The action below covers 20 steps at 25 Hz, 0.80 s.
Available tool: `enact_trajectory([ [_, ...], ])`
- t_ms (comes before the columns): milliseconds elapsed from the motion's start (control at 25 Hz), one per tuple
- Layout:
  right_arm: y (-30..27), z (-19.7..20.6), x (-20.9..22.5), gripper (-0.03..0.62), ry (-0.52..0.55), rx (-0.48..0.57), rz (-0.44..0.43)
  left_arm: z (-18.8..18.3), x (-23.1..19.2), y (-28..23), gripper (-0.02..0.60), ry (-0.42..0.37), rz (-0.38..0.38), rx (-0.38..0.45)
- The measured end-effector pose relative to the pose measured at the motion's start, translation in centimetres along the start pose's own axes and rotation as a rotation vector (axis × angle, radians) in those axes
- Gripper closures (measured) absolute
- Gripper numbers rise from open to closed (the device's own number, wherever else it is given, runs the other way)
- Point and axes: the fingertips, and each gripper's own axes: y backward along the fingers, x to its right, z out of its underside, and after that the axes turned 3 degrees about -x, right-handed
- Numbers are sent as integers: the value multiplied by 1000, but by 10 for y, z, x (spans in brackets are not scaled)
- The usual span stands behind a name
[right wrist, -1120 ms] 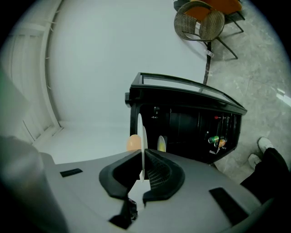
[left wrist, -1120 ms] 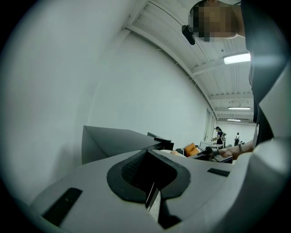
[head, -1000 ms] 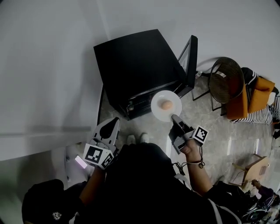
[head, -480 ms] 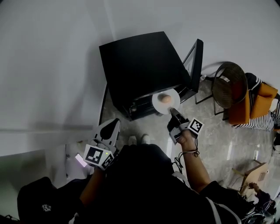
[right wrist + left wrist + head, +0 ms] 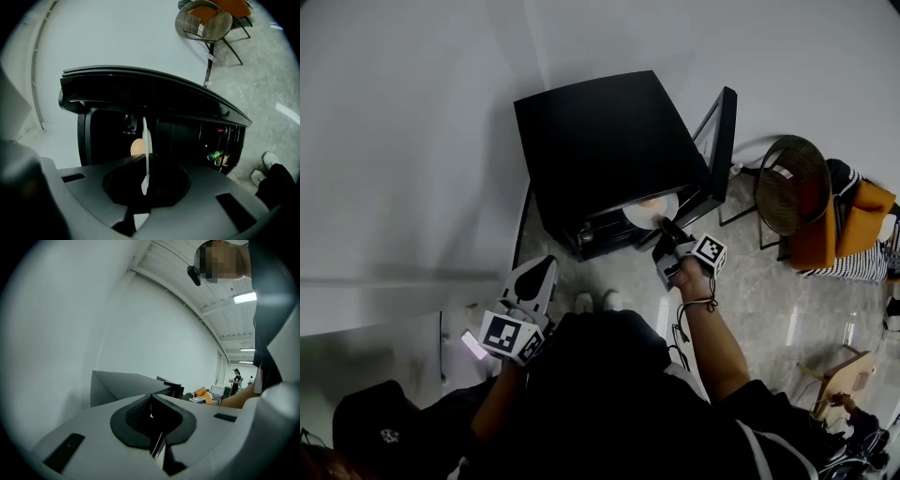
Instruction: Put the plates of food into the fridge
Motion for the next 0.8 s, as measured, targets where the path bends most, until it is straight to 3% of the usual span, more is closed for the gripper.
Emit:
enact_trajectory([
  [800, -64, -17, 5, 560, -62, 26, 27, -2, -12, -3, 558, 6, -36, 4],
])
